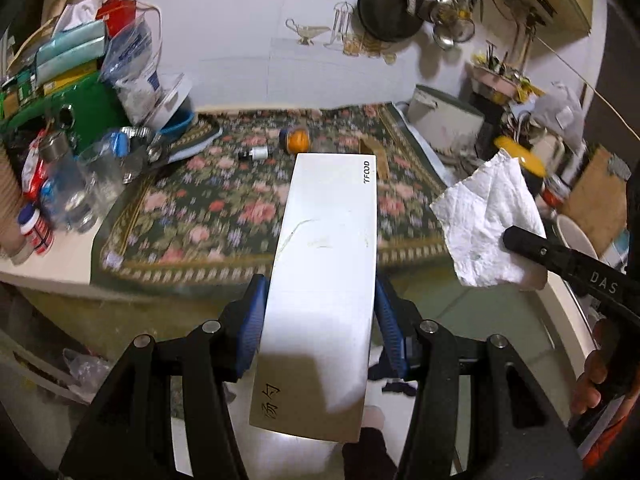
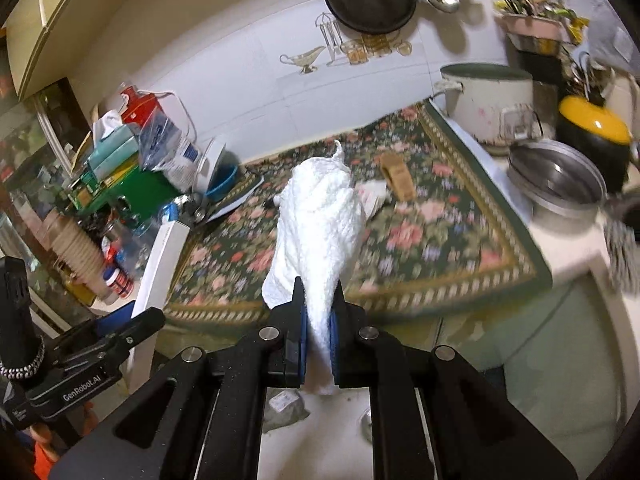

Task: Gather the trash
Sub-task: 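Carry box and tissue down over the floor bin and open both tools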

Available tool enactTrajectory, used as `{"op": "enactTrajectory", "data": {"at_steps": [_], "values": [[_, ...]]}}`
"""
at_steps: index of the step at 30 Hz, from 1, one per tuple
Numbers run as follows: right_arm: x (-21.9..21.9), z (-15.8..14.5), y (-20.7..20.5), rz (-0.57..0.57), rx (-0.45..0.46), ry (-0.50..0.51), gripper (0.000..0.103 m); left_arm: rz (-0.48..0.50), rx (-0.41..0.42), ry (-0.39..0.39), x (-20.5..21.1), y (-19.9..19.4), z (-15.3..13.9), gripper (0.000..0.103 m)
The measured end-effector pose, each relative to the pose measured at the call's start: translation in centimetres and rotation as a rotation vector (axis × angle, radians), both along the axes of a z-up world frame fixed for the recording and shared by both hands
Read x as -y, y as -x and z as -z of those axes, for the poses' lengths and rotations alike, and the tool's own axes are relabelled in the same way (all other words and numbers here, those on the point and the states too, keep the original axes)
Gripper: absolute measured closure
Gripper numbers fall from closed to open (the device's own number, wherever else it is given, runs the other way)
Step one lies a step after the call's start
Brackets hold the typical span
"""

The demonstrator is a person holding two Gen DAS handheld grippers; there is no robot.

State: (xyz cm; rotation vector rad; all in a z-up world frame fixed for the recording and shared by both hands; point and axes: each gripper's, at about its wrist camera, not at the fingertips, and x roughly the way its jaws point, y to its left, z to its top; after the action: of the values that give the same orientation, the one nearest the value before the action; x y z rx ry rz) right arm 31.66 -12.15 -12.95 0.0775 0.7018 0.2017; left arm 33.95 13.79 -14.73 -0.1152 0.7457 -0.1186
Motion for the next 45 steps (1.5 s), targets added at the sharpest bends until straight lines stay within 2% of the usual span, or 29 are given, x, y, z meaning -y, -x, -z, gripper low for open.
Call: {"op": "enactTrajectory", "data": {"at_steps": [4, 9, 16, 25, 32, 36, 40, 43, 45], "values": [[-1.2, 0.9, 3.0, 0.012, -0.034, 0.002, 0.095, 0.012, -0.059, -0.002, -0.3, 2.5, 1.3, 0.051], [-1.4, 2.8, 4.8, 0.029, -0.105, 0.031, 0.095, 0.026, -0.139, 0.007, 0.3, 4.3, 4.3, 0.051], [0.4, 8.3, 5.6, 0.042, -0.205, 0.077, 0.095, 0.02, -0.27, 0.035, 2.6, 4.3, 12.0, 0.051], [5.4, 19.3, 3.8, 0.011, -0.329, 0.117, 0.095, -0.023, -0.418, 0.068, 6.5, 2.2, 26.5, 0.051], [9.9, 30.2, 1.2, -0.01, -0.406, 0.154, 0.095, -0.027, -0.582, 0.121, 8.9, -0.1, 40.9, 0.051], [11.9, 36.7, -0.8, -0.01, -0.444, 0.165, 0.095, -0.028, -0.651, 0.108, 9.5, -1.4, 48.7, 0.051], [12.7, 42.4, -2.7, -0.03, -0.483, 0.165, 0.095, -0.038, -0.684, 0.117, 9.6, -3.1, 54.6, 0.051], [12.9, 45.5, -3.8, -0.056, -0.506, 0.157, 0.094, -0.043, -0.673, 0.109, 9.7, -4.0, 57.3, 0.051], [12.8, 46.3, -4.3, -0.07, -0.503, 0.155, 0.092, -0.045, -0.658, 0.106, 9.4, -4.7, 58.0, 0.05]]}}
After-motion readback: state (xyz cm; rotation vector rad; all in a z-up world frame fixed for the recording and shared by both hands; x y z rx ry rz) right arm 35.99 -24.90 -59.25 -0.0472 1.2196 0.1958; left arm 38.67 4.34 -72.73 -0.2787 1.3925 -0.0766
